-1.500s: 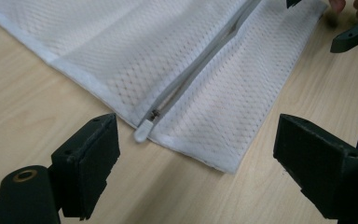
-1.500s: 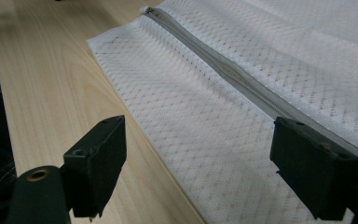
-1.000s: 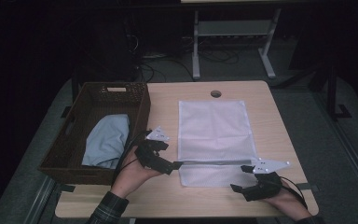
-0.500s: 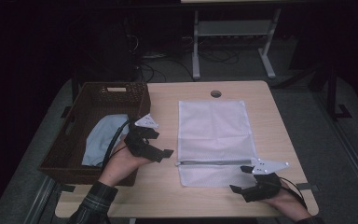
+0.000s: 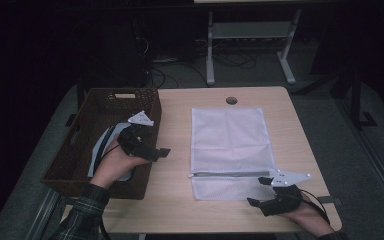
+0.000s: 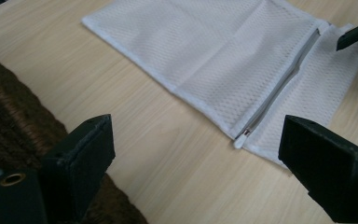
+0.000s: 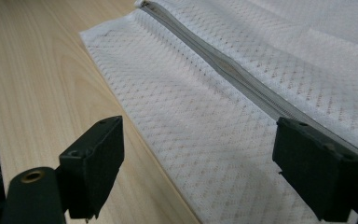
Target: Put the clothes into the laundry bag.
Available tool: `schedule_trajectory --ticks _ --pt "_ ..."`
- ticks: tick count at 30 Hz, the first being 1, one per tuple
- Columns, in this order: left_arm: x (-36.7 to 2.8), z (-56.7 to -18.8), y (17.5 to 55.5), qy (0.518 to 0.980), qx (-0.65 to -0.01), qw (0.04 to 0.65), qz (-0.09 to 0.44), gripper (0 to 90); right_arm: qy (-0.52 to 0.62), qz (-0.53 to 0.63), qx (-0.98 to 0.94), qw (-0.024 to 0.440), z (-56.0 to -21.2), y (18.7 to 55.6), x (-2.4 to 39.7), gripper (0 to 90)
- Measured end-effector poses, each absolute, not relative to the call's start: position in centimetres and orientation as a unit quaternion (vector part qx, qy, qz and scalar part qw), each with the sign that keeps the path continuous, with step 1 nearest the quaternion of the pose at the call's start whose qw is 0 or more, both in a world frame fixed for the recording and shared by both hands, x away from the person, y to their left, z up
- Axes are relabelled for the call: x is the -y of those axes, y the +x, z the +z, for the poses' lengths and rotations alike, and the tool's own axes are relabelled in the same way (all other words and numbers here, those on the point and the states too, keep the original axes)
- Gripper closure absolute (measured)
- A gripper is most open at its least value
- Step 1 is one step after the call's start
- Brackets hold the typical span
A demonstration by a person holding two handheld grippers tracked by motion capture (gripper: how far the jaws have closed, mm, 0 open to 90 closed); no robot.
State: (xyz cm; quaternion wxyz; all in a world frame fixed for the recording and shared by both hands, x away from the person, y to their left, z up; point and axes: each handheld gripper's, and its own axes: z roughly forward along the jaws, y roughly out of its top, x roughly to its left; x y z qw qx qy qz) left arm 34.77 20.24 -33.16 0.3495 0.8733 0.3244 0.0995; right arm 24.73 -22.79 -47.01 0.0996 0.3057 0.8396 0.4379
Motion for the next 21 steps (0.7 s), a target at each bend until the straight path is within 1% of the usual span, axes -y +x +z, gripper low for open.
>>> schedule_trajectory --ticks 11,21 --pt "-22.8 -32.8 35.8 0.869 -0.347 0.333 0.119 10.8 0.306 0.437 -0.84 0.099 -47.0 24.7 22.8 16.1" --pt "-27.0 -32.8 37.2 0.854 -0.385 0.317 0.151 11.2 0.302 0.437 -0.841 0.098 -47.1 24.8 22.7 15.8"
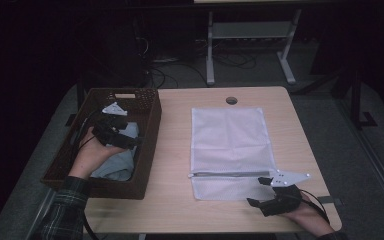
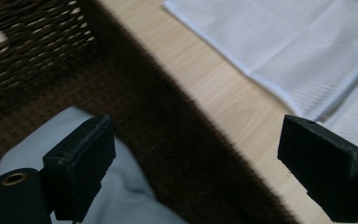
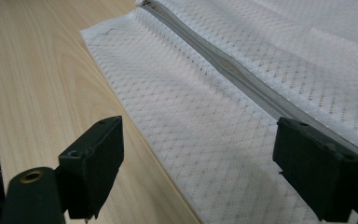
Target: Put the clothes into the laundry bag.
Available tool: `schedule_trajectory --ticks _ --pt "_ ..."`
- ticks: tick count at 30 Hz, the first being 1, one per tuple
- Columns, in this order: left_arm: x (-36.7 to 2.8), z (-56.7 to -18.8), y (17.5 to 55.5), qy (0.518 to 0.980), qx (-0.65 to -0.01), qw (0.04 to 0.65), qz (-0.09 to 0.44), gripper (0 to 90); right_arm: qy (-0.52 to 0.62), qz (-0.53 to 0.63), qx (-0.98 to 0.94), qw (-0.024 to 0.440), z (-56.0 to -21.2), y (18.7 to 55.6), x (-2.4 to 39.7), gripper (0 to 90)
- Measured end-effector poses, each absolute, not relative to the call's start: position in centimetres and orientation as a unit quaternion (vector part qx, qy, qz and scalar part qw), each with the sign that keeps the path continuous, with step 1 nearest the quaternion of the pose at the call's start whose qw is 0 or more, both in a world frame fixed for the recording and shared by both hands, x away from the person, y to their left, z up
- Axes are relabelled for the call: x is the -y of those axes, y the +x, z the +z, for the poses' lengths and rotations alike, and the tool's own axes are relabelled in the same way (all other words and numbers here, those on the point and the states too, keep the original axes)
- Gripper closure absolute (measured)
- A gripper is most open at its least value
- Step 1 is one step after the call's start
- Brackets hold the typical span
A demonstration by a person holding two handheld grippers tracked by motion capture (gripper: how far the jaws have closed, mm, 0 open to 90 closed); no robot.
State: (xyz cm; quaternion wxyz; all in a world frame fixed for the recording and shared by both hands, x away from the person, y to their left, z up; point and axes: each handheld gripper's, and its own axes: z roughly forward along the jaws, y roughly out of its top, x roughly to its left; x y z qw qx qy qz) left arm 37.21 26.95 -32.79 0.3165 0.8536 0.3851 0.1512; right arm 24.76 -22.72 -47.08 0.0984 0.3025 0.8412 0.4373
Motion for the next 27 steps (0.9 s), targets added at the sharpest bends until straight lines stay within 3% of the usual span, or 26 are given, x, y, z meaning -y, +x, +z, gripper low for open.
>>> schedule_trajectory --ticks 8,27 --pt "-29.8 -34.1 38.3 0.845 -0.419 0.287 0.166 11.2 0.3 0.439 -0.842 0.096 -47.1 24.7 22.7 15.8" --pt "-33.1 -39.1 41.5 0.834 -0.486 0.228 0.129 11.1 0.299 0.435 -0.844 0.095 -47.2 24.6 22.7 15.9"
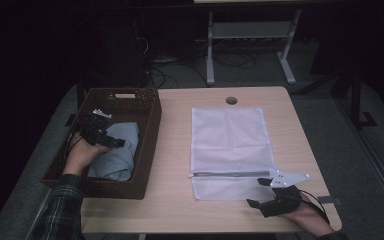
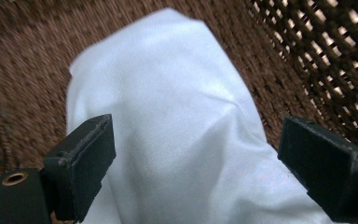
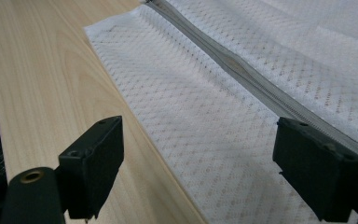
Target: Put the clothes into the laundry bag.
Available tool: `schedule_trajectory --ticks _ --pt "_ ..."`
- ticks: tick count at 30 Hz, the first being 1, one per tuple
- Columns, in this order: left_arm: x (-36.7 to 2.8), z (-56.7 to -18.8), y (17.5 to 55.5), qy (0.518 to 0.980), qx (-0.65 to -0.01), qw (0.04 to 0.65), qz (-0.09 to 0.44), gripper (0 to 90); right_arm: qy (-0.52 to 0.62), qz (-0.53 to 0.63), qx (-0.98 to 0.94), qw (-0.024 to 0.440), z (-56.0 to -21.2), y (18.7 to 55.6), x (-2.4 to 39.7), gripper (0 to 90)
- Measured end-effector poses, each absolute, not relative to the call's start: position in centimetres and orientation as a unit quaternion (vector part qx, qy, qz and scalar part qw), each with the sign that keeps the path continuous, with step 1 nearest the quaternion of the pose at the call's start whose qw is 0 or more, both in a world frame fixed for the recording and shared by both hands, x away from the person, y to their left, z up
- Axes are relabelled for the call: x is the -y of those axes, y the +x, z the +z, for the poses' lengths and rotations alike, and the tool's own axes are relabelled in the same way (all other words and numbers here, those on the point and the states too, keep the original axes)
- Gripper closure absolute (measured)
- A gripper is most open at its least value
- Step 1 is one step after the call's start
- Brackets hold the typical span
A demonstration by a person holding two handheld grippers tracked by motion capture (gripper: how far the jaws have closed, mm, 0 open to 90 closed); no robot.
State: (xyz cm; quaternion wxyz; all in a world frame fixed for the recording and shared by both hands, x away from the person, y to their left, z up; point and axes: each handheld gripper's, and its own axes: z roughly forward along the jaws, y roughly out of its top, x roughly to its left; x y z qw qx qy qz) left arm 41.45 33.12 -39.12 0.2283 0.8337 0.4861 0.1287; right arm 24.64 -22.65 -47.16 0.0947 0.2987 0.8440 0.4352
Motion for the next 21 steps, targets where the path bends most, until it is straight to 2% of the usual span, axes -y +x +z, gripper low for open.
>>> schedule_trajectory --ticks 12,21 --pt "-33.7 -41.5 42.6 0.832 -0.516 0.169 0.11 9.6 0.296 0.433 -0.846 0.094 -47.2 24.6 22.6 15.9" --pt "-33.7 -42.6 42.6 0.83 -0.521 0.169 0.105 9.1 0.295 0.428 -0.849 0.094 -47.3 24.6 22.5 15.9"
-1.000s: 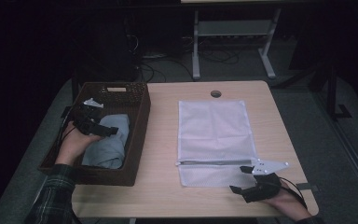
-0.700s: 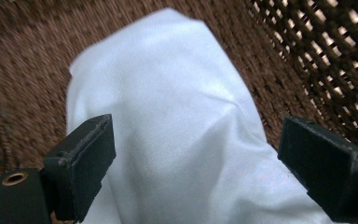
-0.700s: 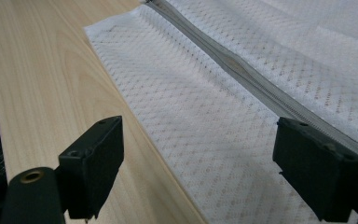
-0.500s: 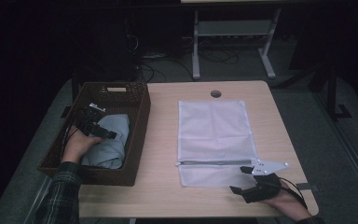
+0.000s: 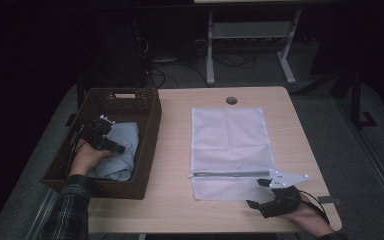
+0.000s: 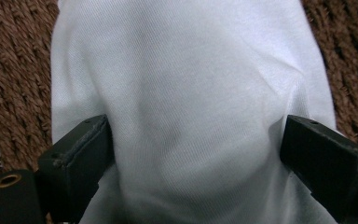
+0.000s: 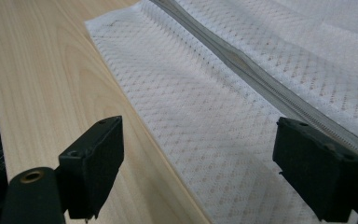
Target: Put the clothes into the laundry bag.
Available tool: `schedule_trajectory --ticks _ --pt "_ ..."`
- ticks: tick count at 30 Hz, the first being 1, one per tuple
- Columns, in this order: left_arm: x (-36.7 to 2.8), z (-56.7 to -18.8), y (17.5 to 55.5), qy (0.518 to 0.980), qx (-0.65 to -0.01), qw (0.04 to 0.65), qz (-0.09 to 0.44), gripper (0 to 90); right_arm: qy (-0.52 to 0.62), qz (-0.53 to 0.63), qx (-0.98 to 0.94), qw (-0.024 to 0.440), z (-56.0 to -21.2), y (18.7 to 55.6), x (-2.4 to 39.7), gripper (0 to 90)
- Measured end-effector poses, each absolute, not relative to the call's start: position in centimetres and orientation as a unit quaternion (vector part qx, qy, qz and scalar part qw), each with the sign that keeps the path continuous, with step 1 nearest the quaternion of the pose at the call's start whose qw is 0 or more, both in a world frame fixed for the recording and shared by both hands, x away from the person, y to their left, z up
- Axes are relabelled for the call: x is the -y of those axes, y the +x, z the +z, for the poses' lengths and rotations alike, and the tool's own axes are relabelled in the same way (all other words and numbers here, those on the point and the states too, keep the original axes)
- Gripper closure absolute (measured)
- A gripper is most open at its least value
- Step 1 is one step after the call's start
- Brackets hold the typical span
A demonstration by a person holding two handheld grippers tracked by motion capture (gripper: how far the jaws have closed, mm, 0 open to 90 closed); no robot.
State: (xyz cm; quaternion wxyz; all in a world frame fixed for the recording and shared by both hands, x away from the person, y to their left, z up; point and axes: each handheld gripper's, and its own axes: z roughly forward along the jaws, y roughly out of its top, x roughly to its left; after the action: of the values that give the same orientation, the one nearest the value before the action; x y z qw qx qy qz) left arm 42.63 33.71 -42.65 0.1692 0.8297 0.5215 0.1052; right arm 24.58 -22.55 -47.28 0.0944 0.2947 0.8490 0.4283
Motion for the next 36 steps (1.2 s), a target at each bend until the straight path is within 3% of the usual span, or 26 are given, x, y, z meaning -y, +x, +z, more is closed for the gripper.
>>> schedule_trajectory --ticks 3,7,17,19,21,24,29,36 --pt "-33.8 -43.0 42.7 0.825 -0.53 0.171 0.097 8.1 0.294 0.427 -0.85 0.094 -47.3 24.6 22.5 15.9" --pt "-33.0 -43.9 42.8 0.831 -0.523 0.156 0.105 0.0 0.292 0.426 -0.851 0.093 -47.3 24.6 22.4 15.9" --pt "-32.7 -44.0 42.6 0.839 -0.51 0.148 0.12 1.6 0.291 0.424 -0.852 0.093 -47.4 24.6 22.4 15.9" --pt "-32.6 -43.8 42.5 0.84 -0.51 0.146 0.117 7.5 0.291 0.424 -0.853 0.092 -47.4 24.6 22.4 16.0" --pt "-32.6 -43.6 42.4 0.842 -0.506 0.156 0.103 19.6 0.29 0.424 -0.853 0.092 -47.4 24.6 22.4 16.0" --pt "-32.5 -43.5 42.4 0.843 -0.506 0.154 0.097 26.1 0.29 0.424 -0.853 0.092 -47.4 24.6 22.4 16.0" --pt "-32.5 -43.1 42.3 0.842 -0.508 0.159 0.082 47.1 0.289 0.423 -0.854 0.092 -47.4 24.6 22.4 16.1" --pt "-32.4 -42.6 42.2 0.848 -0.503 0.146 0.083 64.3 0.289 0.423 -0.854 0.092 -47.4 24.6 22.4 16.1"
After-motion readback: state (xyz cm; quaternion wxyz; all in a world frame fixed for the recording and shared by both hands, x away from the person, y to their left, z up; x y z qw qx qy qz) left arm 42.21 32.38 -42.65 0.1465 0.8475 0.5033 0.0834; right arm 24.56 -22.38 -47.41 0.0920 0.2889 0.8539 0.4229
